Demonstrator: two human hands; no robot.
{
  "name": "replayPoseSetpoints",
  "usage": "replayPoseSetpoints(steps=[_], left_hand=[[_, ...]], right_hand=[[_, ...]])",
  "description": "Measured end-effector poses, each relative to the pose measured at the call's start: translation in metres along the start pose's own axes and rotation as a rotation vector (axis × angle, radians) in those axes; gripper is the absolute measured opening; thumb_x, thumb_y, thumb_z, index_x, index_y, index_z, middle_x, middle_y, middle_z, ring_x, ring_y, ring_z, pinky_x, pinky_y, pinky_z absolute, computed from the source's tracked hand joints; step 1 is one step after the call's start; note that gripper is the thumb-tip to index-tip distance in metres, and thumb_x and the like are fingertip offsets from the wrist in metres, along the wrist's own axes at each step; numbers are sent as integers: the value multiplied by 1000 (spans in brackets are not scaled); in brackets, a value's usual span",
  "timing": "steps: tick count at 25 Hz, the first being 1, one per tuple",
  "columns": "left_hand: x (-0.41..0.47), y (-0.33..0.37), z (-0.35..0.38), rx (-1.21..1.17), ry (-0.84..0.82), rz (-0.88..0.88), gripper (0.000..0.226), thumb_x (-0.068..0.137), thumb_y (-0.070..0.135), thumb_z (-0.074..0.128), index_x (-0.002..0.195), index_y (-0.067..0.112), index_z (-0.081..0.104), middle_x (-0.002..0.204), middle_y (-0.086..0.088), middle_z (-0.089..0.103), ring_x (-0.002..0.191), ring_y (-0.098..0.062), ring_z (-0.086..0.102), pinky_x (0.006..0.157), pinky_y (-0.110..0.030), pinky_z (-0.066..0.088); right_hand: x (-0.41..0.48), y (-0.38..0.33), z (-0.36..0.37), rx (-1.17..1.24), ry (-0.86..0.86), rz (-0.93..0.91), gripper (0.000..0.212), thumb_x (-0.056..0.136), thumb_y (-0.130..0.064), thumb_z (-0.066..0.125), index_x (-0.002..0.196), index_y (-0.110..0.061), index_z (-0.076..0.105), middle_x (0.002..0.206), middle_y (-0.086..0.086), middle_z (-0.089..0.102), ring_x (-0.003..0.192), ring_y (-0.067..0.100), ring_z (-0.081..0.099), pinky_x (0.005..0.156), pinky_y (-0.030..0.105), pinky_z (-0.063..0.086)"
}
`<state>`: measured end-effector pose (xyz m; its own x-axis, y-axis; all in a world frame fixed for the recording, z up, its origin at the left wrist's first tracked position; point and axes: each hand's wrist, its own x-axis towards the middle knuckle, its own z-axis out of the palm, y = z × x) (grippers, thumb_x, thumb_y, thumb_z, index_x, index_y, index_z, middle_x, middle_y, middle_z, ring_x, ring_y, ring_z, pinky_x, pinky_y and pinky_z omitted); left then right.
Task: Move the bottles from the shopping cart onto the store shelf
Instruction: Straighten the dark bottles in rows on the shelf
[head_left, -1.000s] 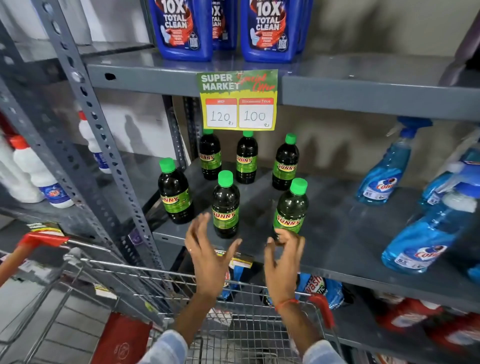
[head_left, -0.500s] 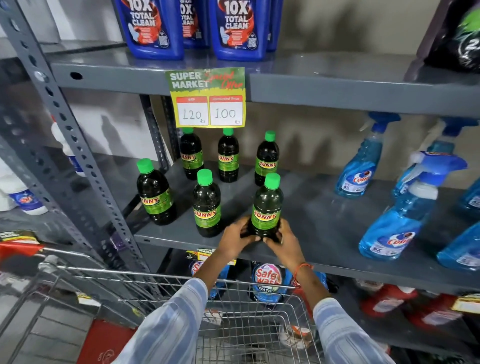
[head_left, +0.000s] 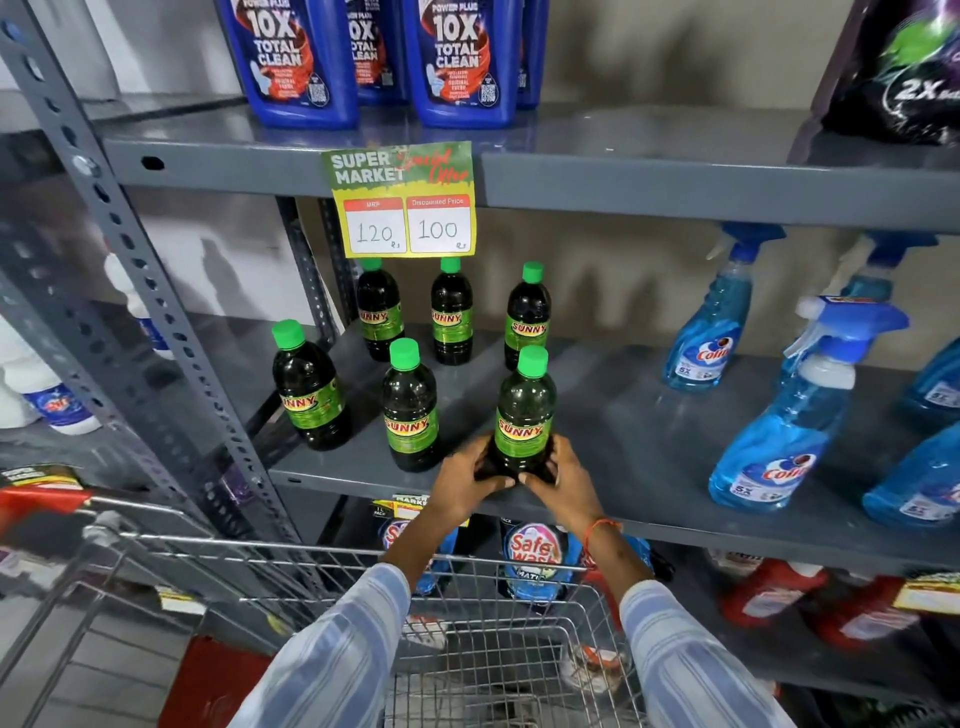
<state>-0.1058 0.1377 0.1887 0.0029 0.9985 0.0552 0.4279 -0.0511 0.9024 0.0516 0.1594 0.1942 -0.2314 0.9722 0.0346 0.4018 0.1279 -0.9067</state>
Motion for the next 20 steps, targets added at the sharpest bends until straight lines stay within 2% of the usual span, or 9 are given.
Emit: replayPoseSetpoints(steps=[2, 3, 4, 5, 7, 8, 10, 14, 20], left_hand=[[-28, 10, 8, -5, 185, -30, 52, 74, 7, 72, 122, 8, 52, 118, -10, 64, 106, -15, 60, 98, -32, 47], [-39, 8, 9, 11, 331, -44, 40, 74, 12, 73, 111, 11, 58, 106, -10, 68, 94, -15, 63, 89, -33, 52], [-50, 5, 9, 25, 498, -61, 30, 74, 17, 74, 99, 13, 58, 93, -8, 66, 83, -16, 62, 80, -34, 52], [-59, 2, 7, 24, 665, -80, 31, 72, 21, 75, 93, 14, 53, 89, -6, 60, 79, -19, 58, 76, -37, 51], [-62, -3, -1, 2, 876, -144, 47, 70, 21, 77, 104, 10, 47, 105, -13, 51, 98, -30, 53, 89, -46, 47], [-58, 0, -8, -1, 889, -190, 61, 70, 20, 77, 119, 7, 43, 120, -18, 47, 112, -34, 48, 97, -48, 42], [-45, -1, -20, 13, 793, -253, 82, 72, 17, 75, 137, 3, 27, 140, -22, 40, 130, -35, 39, 107, -46, 34], [-35, -6, -25, 43, 731, -266, 69, 72, 15, 75, 131, 7, 40, 127, -18, 58, 119, -34, 53, 99, -44, 43], [-36, -2, -28, 61, 695, -288, 57, 71, 20, 76, 118, 5, 47, 116, -19, 64, 109, -34, 58, 87, -40, 46]], right_hand=[[-6, -3, -7, 7, -50, -11, 60, 71, -5, 72, 122, -12, 41, 111, 4, 57, 107, 20, 55, 95, 32, 44], [-6, 0, -5, 21, -49, 2, 62, 70, -6, 74, 122, -13, 41, 112, 4, 57, 107, 19, 56, 96, 34, 45], [-6, 0, -3, 33, -45, 18, 63, 69, -7, 75, 122, -15, 41, 113, 3, 58, 108, 19, 56, 98, 36, 45], [-7, 2, 0, 51, -34, 21, 63, 69, -7, 75, 121, -16, 41, 113, 2, 58, 108, 19, 56, 99, 37, 45], [-7, 7, -1, 57, -26, 29, 61, 69, -8, 75, 120, -16, 42, 114, 5, 59, 108, 20, 56, 99, 36, 45], [-7, 5, -4, 44, -36, 29, 60, 70, -8, 75, 120, -15, 42, 116, 8, 59, 107, 20, 56, 98, 35, 45], [-5, 4, -4, 34, -40, 18, 58, 70, -10, 75, 119, -13, 43, 120, 14, 59, 109, 23, 56, 99, 38, 45], [-3, 6, -1, 4, -32, 28, 54, 71, -14, 74, 117, -13, 44, 121, 16, 59, 112, 28, 56, 99, 46, 46], [-3, 10, 0, -30, -26, 41, 52, 72, -18, 73, 115, -15, 44, 122, 13, 60, 112, 25, 56, 99, 47, 47]])
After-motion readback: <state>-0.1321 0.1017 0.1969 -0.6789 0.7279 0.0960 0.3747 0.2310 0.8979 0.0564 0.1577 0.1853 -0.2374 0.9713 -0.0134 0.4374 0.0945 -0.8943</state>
